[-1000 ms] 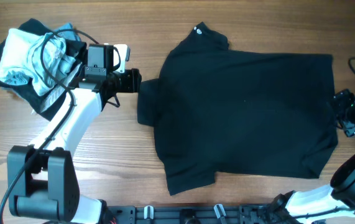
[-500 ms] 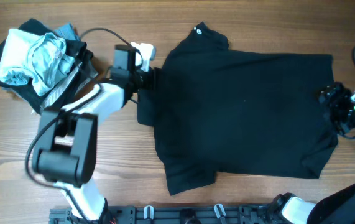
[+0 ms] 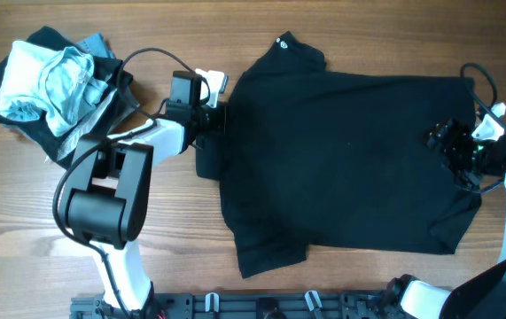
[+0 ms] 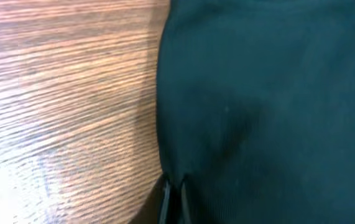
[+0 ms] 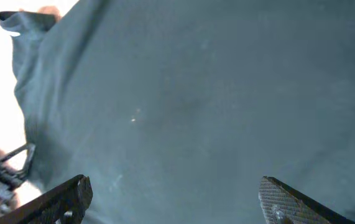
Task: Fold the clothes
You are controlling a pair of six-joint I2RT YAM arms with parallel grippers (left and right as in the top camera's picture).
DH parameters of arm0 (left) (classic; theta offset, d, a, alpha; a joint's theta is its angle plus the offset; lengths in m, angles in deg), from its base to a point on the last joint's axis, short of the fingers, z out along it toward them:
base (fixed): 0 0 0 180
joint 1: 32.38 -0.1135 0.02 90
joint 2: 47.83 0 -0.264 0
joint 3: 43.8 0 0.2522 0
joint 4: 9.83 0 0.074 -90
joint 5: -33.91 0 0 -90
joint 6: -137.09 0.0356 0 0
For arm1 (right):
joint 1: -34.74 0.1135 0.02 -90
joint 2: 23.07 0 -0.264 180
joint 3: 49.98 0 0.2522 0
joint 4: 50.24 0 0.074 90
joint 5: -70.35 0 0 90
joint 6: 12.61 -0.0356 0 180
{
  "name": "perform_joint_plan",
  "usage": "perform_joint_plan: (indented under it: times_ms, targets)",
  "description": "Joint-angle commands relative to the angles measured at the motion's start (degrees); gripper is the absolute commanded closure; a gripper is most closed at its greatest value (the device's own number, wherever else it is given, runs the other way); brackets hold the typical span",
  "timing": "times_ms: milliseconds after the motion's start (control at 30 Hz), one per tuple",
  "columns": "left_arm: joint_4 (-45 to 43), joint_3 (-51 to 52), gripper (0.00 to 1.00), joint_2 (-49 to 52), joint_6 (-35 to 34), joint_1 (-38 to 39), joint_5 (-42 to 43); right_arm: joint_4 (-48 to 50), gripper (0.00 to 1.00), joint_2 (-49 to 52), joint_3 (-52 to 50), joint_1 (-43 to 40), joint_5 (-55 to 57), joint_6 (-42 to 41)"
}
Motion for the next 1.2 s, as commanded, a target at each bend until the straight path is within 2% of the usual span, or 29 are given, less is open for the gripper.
perform_joint_plan:
  times_ms: [0, 67, 267, 300, 333, 400, 433, 467, 533, 633, 733, 800, 900, 967, 1033, 1100, 1133, 1167]
  targets:
    - [4.5, -2.7, 0.96, 1.9, -7.2, -3.6, -18.4, 0.2, 0.08, -0.3, 0.6, 0.2, 4.4, -0.5]
    - [5.8, -4.9, 0.96, 1.9, -9.2, -6.1, -22.6, 0.4, 0.08, -0.3, 0.6, 0.2, 4.9, -0.4]
    - [8.7, -12.0, 0.96, 1.9, -9.2, -9.5, -22.6, 1.6, 0.06, -0.2, 0.5, 0.2, 4.9, -0.4]
    - [9.3, -12.9, 0.87, 1.9, -9.2, -9.5, -22.5, 1.7, 0.05, 0.0, 0.5, 0.2, 4.9, -0.4]
    - [10.0, -13.8, 0.65, 1.9, -9.2, -9.4, -22.5, 1.6, 0.06, 0.3, 0.5, 0.2, 5.0, -0.2]
    - [11.2, -14.7, 0.43, 1.9, -8.9, -9.1, -22.5, 1.1, 0.08, 1.2, 0.2, 0.3, 5.3, -0.2]
    - [11.7, -14.8, 0.27, 1.9, -8.9, -9.1, -22.5, 0.6, 0.10, 1.6, -0.2, 0.3, 5.3, -0.2]
    - [12.3, -14.8, 0.21, 1.7, -8.9, -9.1, -22.5, 0.2, 0.16, 2.0, -0.9, 0.3, 5.3, -0.2]
    - [14.5, -14.8, 0.15, 1.1, -8.9, -9.1, -22.5, -0.5, 0.27, 2.7, -3.0, 0.7, 5.3, 0.0]
    - [18.3, -14.8, 0.14, -1.1, -8.9, -9.1, -22.5, -0.3, 0.47, 3.1, -7.8, 3.7, 4.8, 0.0]
    - [22.3, -14.8, 0.14, -5.3, -8.9, -9.1, -22.4, -0.3, 0.47, 3.1, -11.9, 8.8, 4.7, -0.1]
    - [26.4, -14.8, 0.15, -9.2, -8.9, -9.1, -20.7, -0.3, 0.39, 3.1, -13.6, 12.8, 4.7, -0.3]
    - [33.5, -14.8, 0.18, -14.2, -8.9, -9.1, -16.5, 1.1, 0.37, 3.2, -15.2, 18.5, 9.4, -5.5]
    - [39.3, -14.8, 0.18, -16.4, -9.0, -9.1, -14.8, 1.6, 0.43, 3.2, -16.3, 22.3, 15.3, -10.8]
    - [44.7, -14.8, 0.21, -17.1, -9.0, -9.1, -13.1, 2.6, 0.52, 3.2, -17.4, 24.9, 16.3, -11.1]
    - [49.5, -14.7, 0.22, -17.0, -9.0, -9.1, -10.6, 3.5, 0.54, 3.2, -18.3, 26.7, 16.5, -11.7]
    - [52.0, -14.6, 0.26, -16.8, -9.0, -9.1, -9.9, 4.2, 0.56, 3.2, -18.8, 27.6, 16.7, -13.0]
    - [54.9, -14.6, 0.37, -16.3, -9.0, -9.1, -9.9, 4.9, 0.59, 3.2, -19.4, 28.3, 16.7, -14.4]
